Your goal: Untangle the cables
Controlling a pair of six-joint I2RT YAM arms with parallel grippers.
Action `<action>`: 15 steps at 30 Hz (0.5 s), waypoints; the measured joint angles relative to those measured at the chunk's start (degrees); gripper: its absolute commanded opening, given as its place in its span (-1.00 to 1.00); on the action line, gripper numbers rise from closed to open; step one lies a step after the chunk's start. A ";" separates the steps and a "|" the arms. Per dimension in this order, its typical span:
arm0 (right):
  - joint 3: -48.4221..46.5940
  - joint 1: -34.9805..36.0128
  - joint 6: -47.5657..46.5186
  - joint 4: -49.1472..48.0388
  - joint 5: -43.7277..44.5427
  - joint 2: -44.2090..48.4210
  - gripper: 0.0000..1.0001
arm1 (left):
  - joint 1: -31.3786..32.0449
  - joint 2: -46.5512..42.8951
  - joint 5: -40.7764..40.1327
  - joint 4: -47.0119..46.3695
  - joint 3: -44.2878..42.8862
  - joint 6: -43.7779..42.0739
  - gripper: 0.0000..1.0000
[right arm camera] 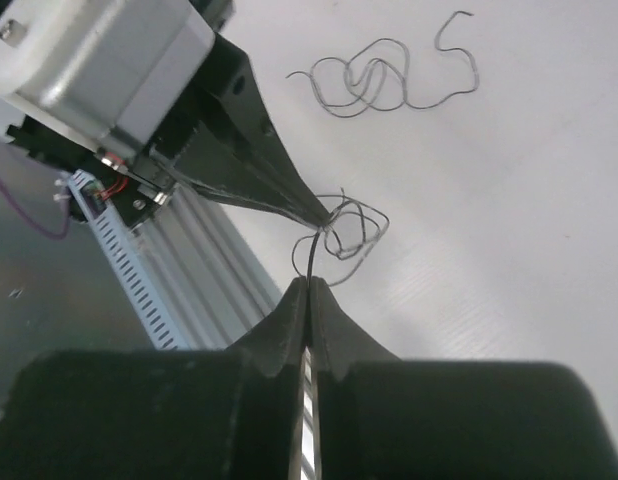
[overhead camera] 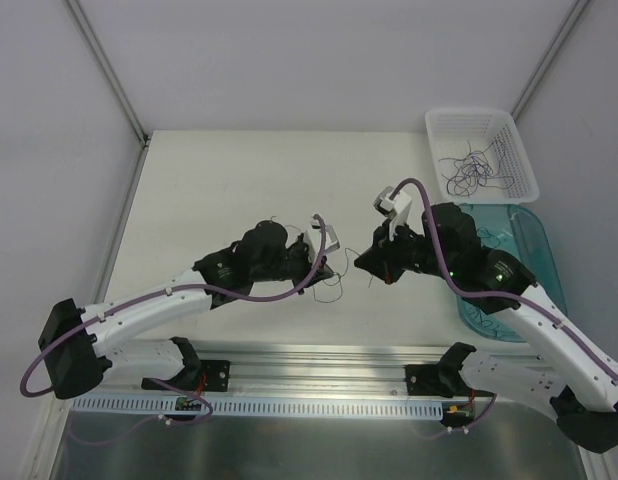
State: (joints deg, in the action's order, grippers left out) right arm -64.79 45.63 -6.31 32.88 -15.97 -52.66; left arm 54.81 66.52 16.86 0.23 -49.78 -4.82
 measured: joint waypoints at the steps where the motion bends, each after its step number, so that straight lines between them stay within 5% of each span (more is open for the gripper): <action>1: 0.09 -0.02 -0.09 0.92 1.18 0.44 -0.99 | -0.04 -0.37 -1.70 -0.07 0.50 0.24 -1.00; 6: 0.26 -3.34 -0.39 6.47 10.56 5.55 -0.99 | -3.54 -2.89 -9.62 -0.70 4.55 4.61 -1.00; 15: -0.59 -9.07 0.35 14.75 28.44 13.38 -0.99 | -21.16 -12.24 -15.98 -1.38 13.79 22.56 -1.00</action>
State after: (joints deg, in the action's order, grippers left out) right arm -65.39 36.56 -5.96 47.64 12.47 -39.29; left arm 33.65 54.28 0.89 -1.15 -35.99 17.74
